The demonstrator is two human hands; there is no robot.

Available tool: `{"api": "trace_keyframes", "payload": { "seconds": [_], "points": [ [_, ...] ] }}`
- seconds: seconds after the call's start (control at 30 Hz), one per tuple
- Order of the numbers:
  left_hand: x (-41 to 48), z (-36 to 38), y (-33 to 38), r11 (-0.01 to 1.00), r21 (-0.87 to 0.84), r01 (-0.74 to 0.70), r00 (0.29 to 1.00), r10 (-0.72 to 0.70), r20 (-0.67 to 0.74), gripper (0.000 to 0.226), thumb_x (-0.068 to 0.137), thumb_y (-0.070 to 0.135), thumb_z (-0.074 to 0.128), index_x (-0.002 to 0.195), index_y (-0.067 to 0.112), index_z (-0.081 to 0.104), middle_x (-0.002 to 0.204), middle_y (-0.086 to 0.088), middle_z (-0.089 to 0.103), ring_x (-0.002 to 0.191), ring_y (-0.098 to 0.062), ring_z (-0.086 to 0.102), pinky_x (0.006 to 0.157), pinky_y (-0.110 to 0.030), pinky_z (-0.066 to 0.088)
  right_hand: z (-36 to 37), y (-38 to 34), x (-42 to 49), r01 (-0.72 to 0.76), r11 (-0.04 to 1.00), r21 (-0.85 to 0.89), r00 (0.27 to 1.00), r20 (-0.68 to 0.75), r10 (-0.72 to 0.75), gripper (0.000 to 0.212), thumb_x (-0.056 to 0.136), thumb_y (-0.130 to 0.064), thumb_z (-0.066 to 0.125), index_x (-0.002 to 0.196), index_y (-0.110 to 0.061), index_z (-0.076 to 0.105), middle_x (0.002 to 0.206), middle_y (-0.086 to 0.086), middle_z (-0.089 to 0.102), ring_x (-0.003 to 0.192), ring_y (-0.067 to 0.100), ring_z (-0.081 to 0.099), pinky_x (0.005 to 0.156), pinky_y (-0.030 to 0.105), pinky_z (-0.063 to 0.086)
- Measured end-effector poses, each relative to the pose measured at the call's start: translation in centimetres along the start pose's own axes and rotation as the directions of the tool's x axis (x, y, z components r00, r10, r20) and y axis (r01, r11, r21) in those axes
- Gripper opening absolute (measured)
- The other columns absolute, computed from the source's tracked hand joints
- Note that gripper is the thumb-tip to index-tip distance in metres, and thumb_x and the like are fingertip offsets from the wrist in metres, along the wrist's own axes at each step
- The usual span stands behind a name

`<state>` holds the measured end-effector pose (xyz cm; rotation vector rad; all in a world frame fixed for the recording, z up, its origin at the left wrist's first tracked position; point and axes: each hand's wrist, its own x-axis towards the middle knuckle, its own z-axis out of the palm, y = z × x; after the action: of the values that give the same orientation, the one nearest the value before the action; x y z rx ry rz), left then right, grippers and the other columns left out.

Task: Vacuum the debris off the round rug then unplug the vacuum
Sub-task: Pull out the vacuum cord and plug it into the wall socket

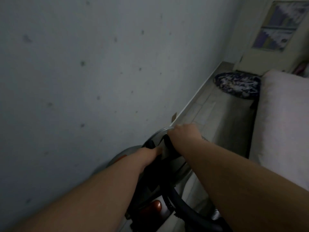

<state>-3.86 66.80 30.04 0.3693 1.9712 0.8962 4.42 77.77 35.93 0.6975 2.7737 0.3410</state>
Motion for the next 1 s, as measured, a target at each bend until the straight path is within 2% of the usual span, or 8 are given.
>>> {"api": "trace_keyframes", "payload": {
  "seconds": [0.07, 0.13, 0.2, 0.3, 0.5, 0.67, 0.8, 1.0],
  "points": [
    [3.0, 1.2, 3.6, 1.000, 0.031, 0.000, 0.999, -0.002, 0.039, 0.047, 0.083, 0.037, 0.053, 0.117, 0.005, 0.060, 0.086, -0.011, 0.064, 0.071, -0.023, 0.060, 0.051, -0.023, 0.040, 0.4, 3.5, 2.6, -0.036, 0.999, 0.001, 0.998, 0.042, 0.036, 0.029, 0.098, -0.021, 0.043, 0.118, -0.024, 0.063, 0.118, 0.001, 0.063, 0.108, 0.024, 0.062, 0.083, 0.032, 0.045],
    [5.8, 2.5, 6.9, 0.999, 0.051, 0.011, 0.997, -0.015, 0.080, 0.051, 0.083, 0.038, 0.052, 0.121, 0.004, 0.058, 0.098, -0.015, 0.066, 0.075, -0.025, 0.062, 0.049, -0.023, 0.039, 0.9, 7.2, 5.2, -0.058, 0.998, 0.007, 0.995, 0.086, 0.058, 0.029, 0.096, -0.022, 0.045, 0.118, -0.023, 0.064, 0.116, 0.000, 0.062, 0.106, 0.024, 0.062, 0.085, 0.033, 0.047],
    [8.8, 4.0, 10.5, 0.999, 0.045, 0.004, 0.992, -0.010, 0.125, 0.052, 0.084, 0.037, 0.052, 0.123, 0.003, 0.056, 0.100, -0.017, 0.066, 0.072, -0.024, 0.061, 0.048, -0.022, 0.039, 1.3, 11.0, 7.6, -0.090, 0.996, 0.006, 0.991, 0.100, 0.089, 0.030, 0.097, -0.023, 0.044, 0.120, -0.023, 0.063, 0.117, -0.001, 0.062, 0.107, 0.024, 0.061, 0.083, 0.034, 0.045],
    [12.9, 6.6, 15.3, 0.999, 0.039, 0.003, 0.984, -0.010, 0.179, 0.049, 0.082, 0.035, 0.055, 0.118, 0.002, 0.059, 0.084, -0.012, 0.066, 0.065, -0.023, 0.062, 0.051, -0.022, 0.044, 2.2, 16.5, 10.8, -0.124, 0.992, 0.003, 0.986, 0.116, 0.122, 0.031, 0.099, -0.026, 0.041, 0.125, -0.024, 0.058, 0.121, 0.002, 0.060, 0.111, 0.025, 0.059, 0.080, 0.034, 0.040],
    [22.6, 12.3, 25.1, 0.998, 0.063, 0.014, 0.983, -0.025, 0.182, 0.048, 0.083, 0.037, 0.054, 0.116, 0.003, 0.060, 0.087, -0.013, 0.066, 0.067, -0.023, 0.061, 0.054, -0.023, 0.045, 5.7, 28.3, 19.6, -0.160, 0.987, 0.025, 0.978, 0.140, 0.155, 0.029, 0.098, -0.026, 0.043, 0.121, -0.026, 0.061, 0.116, -0.001, 0.060, 0.107, 0.023, 0.060, 0.074, 0.032, 0.035],
    [31.0, 16.6, 32.8, 0.998, 0.068, 0.011, 0.987, -0.022, 0.161, 0.060, 0.079, 0.044, 0.052, 0.124, 0.005, 0.055, 0.108, -0.016, 0.065, 0.088, -0.027, 0.063, 0.075, -0.029, 0.051, 7.7, 37.7, 26.8, -0.148, 0.988, 0.037, 0.983, 0.117, 0.143, 0.030, 0.100, -0.026, 0.041, 0.123, -0.026, 0.059, 0.119, -0.001, 0.058, 0.109, 0.023, 0.059, 0.074, 0.031, 0.033],
    [37.7, 19.4, 38.1, 0.999, 0.026, 0.035, 0.989, -0.039, 0.144, 0.058, 0.079, 0.043, 0.054, 0.122, 0.005, 0.055, 0.107, -0.014, 0.065, 0.089, -0.028, 0.064, 0.080, -0.030, 0.052, 8.9, 44.3, 32.9, -0.138, 0.990, 0.024, 0.988, 0.069, 0.136, 0.030, 0.099, -0.023, 0.042, 0.122, -0.025, 0.060, 0.117, -0.002, 0.059, 0.107, 0.022, 0.060, 0.075, 0.031, 0.034],
    [50.3, 22.8, 45.5, 0.998, 0.027, 0.049, 0.986, -0.053, 0.159, 0.059, 0.072, 0.045, 0.056, 0.118, 0.008, 0.060, 0.105, -0.014, 0.067, 0.092, -0.028, 0.065, 0.087, -0.035, 0.053, 12.7, 53.0, 45.3, -0.117, 0.993, -0.014, 0.981, 0.153, 0.118, 0.034, 0.100, -0.034, 0.040, 0.130, -0.028, 0.055, 0.122, -0.001, 0.056, 0.112, 0.022, 0.056, 0.082, 0.033, 0.036]
  ]
}}
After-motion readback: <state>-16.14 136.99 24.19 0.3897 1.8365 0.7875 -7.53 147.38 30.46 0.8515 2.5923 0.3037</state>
